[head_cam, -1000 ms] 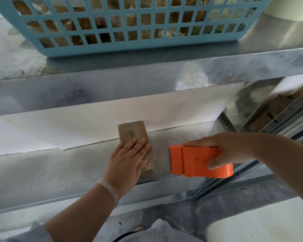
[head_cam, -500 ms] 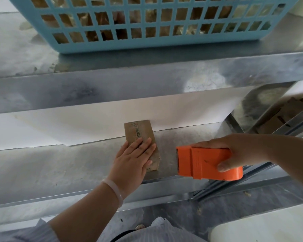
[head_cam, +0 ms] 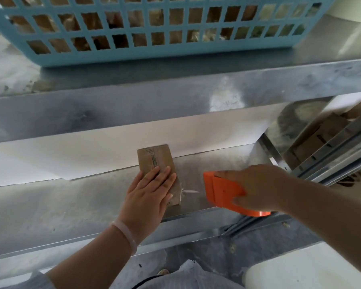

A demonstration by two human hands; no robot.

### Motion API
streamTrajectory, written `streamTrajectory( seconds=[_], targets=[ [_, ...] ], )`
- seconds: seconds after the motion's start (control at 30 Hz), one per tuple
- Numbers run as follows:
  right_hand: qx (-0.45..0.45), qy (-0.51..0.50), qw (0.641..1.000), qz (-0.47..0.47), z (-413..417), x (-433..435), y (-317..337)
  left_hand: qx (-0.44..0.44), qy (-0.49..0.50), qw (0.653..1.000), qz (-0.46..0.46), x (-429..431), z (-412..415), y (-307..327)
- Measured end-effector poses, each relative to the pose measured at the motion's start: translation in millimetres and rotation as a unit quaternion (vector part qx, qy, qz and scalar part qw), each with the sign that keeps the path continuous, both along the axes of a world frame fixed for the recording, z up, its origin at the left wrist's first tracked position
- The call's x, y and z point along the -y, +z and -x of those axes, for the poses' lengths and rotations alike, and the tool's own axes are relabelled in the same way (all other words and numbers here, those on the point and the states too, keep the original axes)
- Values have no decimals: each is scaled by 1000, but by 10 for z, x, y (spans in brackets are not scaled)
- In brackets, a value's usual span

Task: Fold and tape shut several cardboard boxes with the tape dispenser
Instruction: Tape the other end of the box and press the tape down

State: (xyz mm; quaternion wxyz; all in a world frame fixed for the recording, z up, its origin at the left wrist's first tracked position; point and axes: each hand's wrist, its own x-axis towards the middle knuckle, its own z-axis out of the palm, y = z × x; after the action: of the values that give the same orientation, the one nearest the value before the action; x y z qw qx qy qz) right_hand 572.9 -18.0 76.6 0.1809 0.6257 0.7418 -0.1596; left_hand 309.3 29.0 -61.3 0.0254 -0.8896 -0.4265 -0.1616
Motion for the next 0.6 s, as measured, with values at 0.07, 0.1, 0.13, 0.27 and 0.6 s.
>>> streamTrajectory(
  seconds=[0.07, 0.1, 0.13, 0.27, 0.6],
  targets=[
    [-15, 9, 999, -51, 77, 24, -71, 2, 0, 1000, 0, 0, 2, -9],
    [-39, 6, 996, -75, 161, 26, -133, 3, -1, 1000, -1, 0, 0, -14],
    [-47, -2, 995, -86, 269, 12, -210, 5, -2, 1000, -3, -1, 0, -19],
    [-33, -25, 992, -120, 559, -116, -478, 12, -2, 1000, -9, -8, -3, -32],
    [12, -64, 998, -23, 802, -139, -667, 26, -3, 1000, -14, -33, -12, -46]
  ],
)
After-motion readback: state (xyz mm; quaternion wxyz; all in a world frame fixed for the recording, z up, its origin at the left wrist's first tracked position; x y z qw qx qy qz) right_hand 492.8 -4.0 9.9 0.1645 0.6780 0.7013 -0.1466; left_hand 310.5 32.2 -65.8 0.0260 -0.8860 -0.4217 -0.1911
